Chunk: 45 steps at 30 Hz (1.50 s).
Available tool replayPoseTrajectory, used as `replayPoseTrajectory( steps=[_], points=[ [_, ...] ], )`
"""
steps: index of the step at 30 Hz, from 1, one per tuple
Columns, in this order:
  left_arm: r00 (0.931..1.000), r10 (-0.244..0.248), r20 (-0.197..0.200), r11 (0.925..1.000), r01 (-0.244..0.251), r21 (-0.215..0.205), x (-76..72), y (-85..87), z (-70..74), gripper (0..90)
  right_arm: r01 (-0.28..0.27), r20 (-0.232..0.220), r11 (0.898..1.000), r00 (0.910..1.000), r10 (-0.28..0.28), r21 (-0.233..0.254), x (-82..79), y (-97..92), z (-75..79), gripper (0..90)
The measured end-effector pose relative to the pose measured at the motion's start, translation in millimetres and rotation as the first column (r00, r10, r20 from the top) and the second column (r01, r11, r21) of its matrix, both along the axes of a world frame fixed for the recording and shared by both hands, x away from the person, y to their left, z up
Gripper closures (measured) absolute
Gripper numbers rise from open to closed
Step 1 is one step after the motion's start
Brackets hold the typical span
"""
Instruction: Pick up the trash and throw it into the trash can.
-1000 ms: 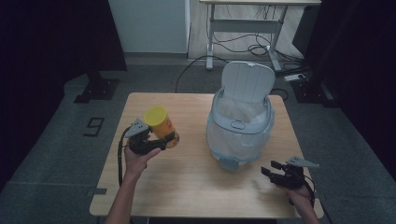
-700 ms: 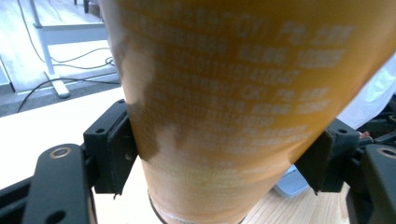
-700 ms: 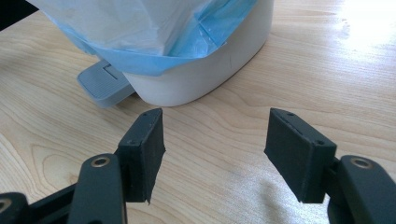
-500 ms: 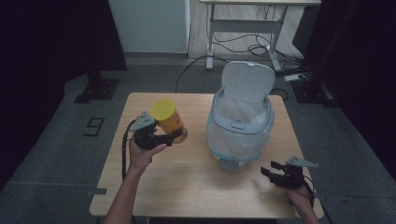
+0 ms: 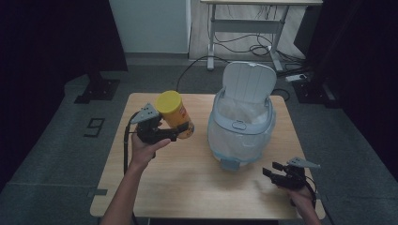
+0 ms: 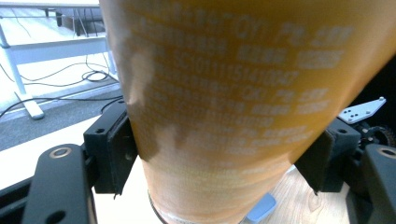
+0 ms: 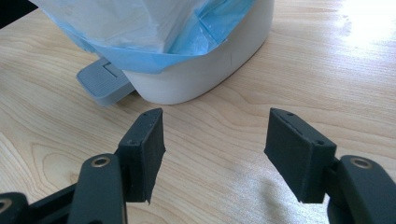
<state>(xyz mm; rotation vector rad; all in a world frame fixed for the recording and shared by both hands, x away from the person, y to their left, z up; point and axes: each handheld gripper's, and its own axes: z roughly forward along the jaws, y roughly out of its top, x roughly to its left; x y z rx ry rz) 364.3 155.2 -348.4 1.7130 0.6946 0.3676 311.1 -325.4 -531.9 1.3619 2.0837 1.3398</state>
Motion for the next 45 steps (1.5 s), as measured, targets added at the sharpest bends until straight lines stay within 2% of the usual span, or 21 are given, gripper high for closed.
replayPoseTrajectory(
  steps=[9, 16, 27, 45],
  points=[
    [0.9997, -0.019, 0.015, 0.9998, 0.019, 0.004, -0.2, -5.9, 13.2, 23.6, 0.001, -0.002, 1.0, 1.0, -0.001, 0.0, -0.1, -0.4, 0.0, 36.7],
    [0.9994, -0.031, 0.016, 0.9995, 0.031, 0.0, 1.5, -10.5, 18.4, 23.6, 0.001, -0.004, 1.0, 1.0, -0.001, -0.003, 0.1, 0.1, -0.4, 36.7],
    [0.9981, -0.055, 0.027, 0.9983, 0.054, 0.022, 3.7, -24.8, 30.4, 23.6, 0.005, -0.01, 1.0, 0.9999, -0.005, -0.002, 0.3, -1.5, -0.4, 36.7],
    [0.9958, -0.084, 0.035, 0.9964, 0.083, 0.014, 8.9, -43.2, 50.9, 23.6, 0.01, -0.025, 1.0, 0.9996, -0.011, -0.006, 2.0, -2.7, -3.5, 36.7]
  ],
)
